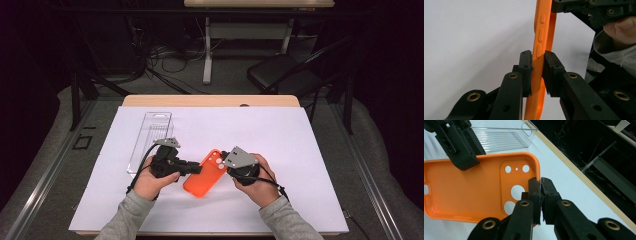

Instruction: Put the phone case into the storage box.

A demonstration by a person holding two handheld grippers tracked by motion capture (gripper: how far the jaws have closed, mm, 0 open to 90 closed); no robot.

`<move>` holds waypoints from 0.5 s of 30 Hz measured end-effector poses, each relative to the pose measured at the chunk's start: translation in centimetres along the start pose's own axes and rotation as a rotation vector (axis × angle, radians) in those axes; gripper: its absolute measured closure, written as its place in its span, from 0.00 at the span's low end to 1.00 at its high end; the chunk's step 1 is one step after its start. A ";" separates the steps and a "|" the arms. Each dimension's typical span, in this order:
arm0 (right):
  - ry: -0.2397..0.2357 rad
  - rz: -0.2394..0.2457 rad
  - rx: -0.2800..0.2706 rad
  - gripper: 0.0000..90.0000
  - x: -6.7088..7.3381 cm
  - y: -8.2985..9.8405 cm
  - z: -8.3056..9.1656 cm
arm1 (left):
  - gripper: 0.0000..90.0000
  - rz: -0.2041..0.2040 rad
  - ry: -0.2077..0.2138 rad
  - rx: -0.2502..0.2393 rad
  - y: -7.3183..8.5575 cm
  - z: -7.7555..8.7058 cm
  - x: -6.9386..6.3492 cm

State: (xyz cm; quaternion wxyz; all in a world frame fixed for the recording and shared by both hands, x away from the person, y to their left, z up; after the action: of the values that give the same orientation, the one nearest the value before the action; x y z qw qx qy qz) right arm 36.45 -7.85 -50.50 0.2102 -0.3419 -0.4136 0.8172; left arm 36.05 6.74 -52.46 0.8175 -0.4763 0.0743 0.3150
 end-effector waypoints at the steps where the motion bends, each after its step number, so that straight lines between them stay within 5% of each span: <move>1: -0.001 -0.001 -0.001 0.97 0.0 0.0 0.0 | 0.87 0.000 0.001 0.001 0.0 0.0 0.0; 15: -0.013 -0.020 0.000 0.97 0.0 0.1 -0.1 | 0.90 -0.032 -0.001 0.013 0.1 0.0 -0.2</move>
State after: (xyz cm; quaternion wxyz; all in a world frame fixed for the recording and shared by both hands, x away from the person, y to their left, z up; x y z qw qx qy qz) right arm 36.55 -7.88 -50.60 0.2156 -0.3325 -0.4183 0.8173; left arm 35.86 6.69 -52.46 0.8257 -0.4718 0.0683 0.3017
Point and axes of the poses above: each handheld gripper's, and its own axes: z roughly backward along the jaws, y roughly out of its underside, x roughly to its left, the point moved 8 cm from there along -z, roughly forward along the jaws, and after that the axes turned 3 degrees about -x, right-handed, at the moved point
